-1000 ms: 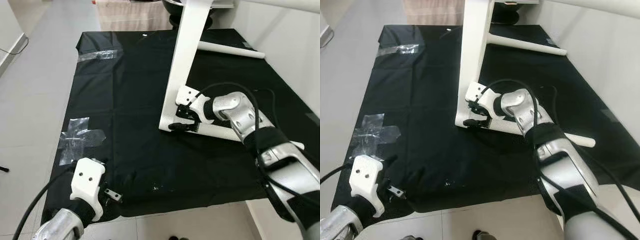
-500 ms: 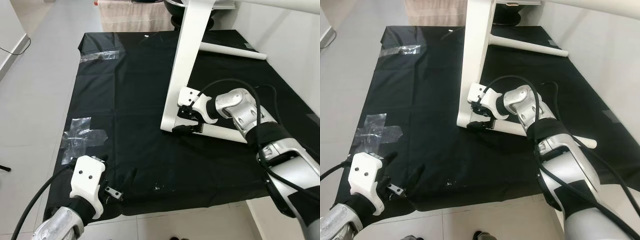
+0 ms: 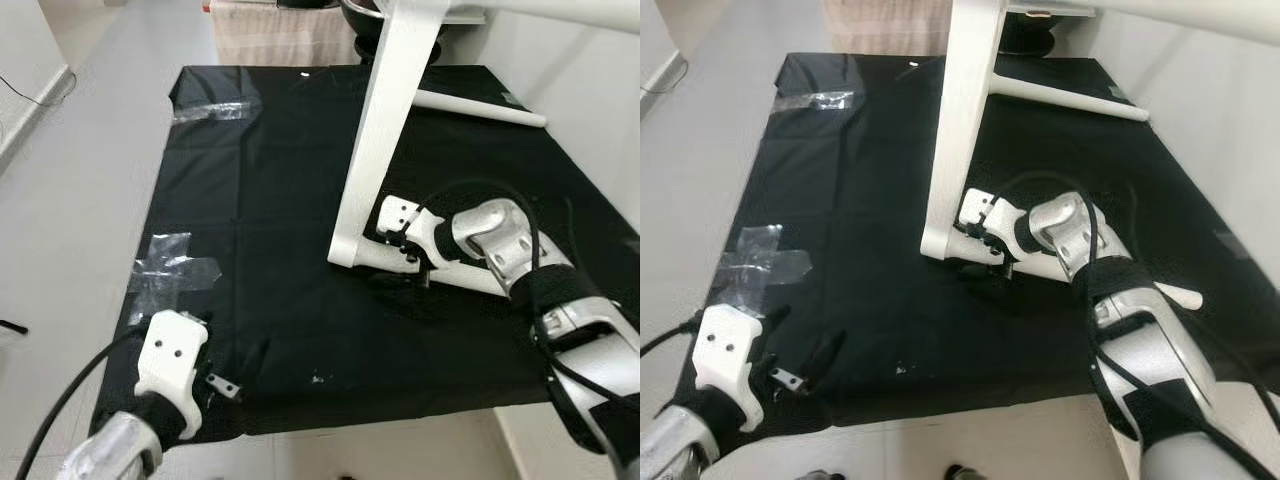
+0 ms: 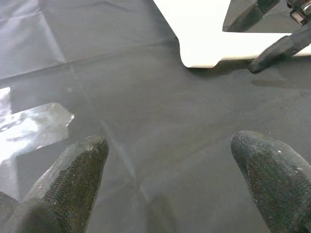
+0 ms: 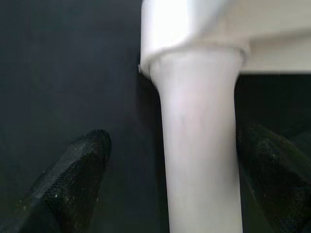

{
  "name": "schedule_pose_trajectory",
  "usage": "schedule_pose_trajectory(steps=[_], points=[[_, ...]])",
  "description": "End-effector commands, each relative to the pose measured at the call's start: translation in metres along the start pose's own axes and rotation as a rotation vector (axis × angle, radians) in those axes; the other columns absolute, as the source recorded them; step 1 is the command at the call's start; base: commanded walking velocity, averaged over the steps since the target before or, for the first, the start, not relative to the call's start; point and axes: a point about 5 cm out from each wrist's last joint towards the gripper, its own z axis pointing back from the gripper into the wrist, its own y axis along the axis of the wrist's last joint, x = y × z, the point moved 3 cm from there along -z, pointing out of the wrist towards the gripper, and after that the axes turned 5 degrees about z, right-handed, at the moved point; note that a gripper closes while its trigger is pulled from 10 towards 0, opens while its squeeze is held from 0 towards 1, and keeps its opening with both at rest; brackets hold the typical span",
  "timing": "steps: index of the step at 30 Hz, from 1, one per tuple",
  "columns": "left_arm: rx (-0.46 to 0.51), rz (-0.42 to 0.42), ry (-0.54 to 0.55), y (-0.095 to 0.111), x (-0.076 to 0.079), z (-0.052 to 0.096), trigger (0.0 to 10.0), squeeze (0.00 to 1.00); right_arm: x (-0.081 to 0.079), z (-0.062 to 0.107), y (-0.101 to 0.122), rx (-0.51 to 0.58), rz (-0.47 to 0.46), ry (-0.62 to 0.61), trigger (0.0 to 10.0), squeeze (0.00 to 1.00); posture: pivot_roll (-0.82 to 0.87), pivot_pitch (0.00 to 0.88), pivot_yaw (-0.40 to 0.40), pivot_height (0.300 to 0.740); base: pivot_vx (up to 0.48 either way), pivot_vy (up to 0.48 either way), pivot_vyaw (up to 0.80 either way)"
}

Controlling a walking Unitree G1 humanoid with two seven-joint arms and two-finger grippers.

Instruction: Building children table

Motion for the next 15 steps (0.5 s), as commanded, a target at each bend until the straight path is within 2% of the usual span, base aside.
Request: schedule_pose_trajectory(steps=[1,5,6,7,8,10,12,15], points=[[-0.024,-0.007,-0.007,-0.003,0.000,0.001,10.0,0.00,-0.008,-0.001,-0.008,-0.017,-0.013,0.039,10.0,0.00,0.09,0.212,-0.069,0.740,0.000,0.000,0.00],[-0.023,-0.006,-0.009,-0.003,0.000,0.001,10.0,0.00,-0.009,-0.004,-0.007,-0.012,-0.012,0.034,10.0,0.00,0.08,0.209,-0.067,0.740,0.000,0.000,0.00],[-0.022,-0.005,-0.011,-0.003,0.001,0.000,10.0,0.00,-0.012,-0.013,-0.003,0.005,-0.013,0.017,10.0,0.00,0.08,0.206,-0.067,0.740,0.000,0.000,0.00],[-0.022,-0.005,-0.011,-0.003,0.001,0.000,10.0,0.00,-0.012,-0.013,-0.003,0.005,-0.013,0.017,10.0,0.00,0.08,0.206,-0.067,0.740,0.000,0.000,0.00],[-0.020,-0.005,-0.013,-0.002,0.001,-0.001,10.0,0.00,-0.014,-0.023,0.004,0.034,-0.004,-0.015,10.0,0.00,0.08,0.207,-0.066,0.740,0.000,0.000,0.00],[-0.020,-0.005,-0.013,-0.002,0.001,-0.001,10.0,0.00,-0.014,-0.023,0.004,0.034,-0.004,-0.015,10.0,0.00,0.08,0.207,-0.066,0.740,0.000,0.000,0.00],[-0.019,-0.006,-0.015,-0.002,0.001,-0.002,10.0,0.00,-0.017,-0.045,0.025,0.095,0.006,-0.091,10.0,0.00,0.08,0.204,-0.063,0.740,0.000,0.000,0.00],[-0.018,-0.006,-0.016,-0.002,0.001,-0.002,10.0,0.00,-0.017,-0.050,0.034,0.109,0.012,-0.104,10.0,0.00,0.08,0.204,-0.064,0.740,0.000,0.000,0.00]])
